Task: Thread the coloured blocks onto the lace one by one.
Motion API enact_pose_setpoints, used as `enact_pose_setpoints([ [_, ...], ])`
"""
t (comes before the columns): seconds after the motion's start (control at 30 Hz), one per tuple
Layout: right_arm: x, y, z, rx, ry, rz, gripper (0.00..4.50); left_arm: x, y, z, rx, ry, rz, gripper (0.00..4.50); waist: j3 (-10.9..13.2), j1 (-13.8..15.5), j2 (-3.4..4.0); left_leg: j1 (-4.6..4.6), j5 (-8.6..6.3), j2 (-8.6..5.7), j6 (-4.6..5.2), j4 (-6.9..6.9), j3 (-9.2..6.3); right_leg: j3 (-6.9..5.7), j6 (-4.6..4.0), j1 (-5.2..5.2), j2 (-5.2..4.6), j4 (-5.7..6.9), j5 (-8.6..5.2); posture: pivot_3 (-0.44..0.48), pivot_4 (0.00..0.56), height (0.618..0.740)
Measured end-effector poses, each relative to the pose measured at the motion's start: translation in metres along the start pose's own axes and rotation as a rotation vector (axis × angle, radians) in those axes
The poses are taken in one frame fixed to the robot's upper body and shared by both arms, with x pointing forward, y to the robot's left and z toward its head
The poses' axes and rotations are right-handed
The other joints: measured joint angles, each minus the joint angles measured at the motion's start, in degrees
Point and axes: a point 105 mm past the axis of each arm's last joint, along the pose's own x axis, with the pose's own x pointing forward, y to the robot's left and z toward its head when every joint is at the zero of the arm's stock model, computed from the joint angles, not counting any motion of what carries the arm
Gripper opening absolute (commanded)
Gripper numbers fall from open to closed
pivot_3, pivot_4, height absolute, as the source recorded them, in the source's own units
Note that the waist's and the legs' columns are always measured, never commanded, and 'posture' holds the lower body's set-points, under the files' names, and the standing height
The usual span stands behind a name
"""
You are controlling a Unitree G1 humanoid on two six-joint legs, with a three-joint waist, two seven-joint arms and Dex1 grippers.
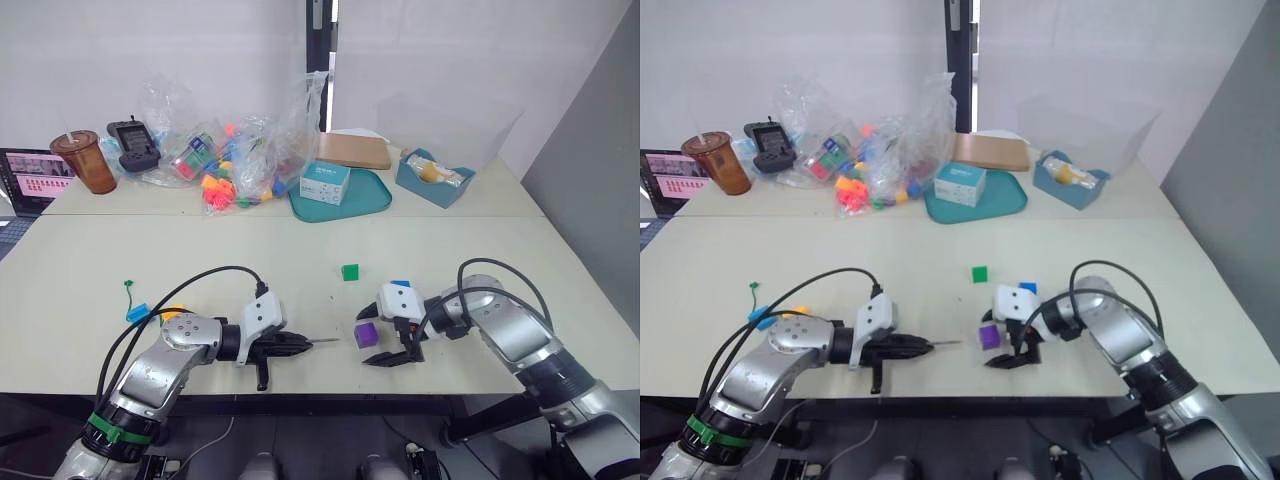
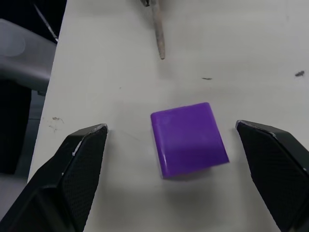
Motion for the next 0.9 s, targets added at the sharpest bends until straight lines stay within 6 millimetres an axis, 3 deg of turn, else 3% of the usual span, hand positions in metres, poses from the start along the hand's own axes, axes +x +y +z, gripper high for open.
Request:
enact_pose_setpoints([
  [0.3, 0.006, 0.002, -0.006, 0.052, -0.028, 0.012, 1.26, 0.003, -0.001, 0.002, -0.001, 0.014, 0.013, 0.00, 0.0, 0.5, 0.00, 0.03, 0.00, 0.00, 0.00, 0.01, 0.00, 0.00, 0.00, 0.01, 0.00, 0.04, 0.00, 0.000, 0.150, 0.740],
  [0.63, 0.016, 0.008, 0.010, 0.101, -0.058, -0.031, 1.20, 0.012, 0.004, 0.005, 0.024, 0.050, 0.032, 0.00, 0.0, 1.1, 0.00, 0.01, 0.00, -0.01, 0.00, 0.04, 0.00, 0.01, 0.00, 0.00, 0.00, 0.05, 0.00, 0.000, 0.150, 0.740],
  [0.9, 0.018, 0.008, 0.009, 0.117, -0.047, -0.059, 1.20, 0.011, 0.003, 0.003, 0.023, 0.063, 0.024, 0.00, 0.0, 1.1, 0.00, 0.01, 0.00, -0.01, 0.00, 0.04, 0.01, 0.01, 0.00, 0.00, 0.00, 0.05, 0.00, 0.000, 0.150, 0.740],
])
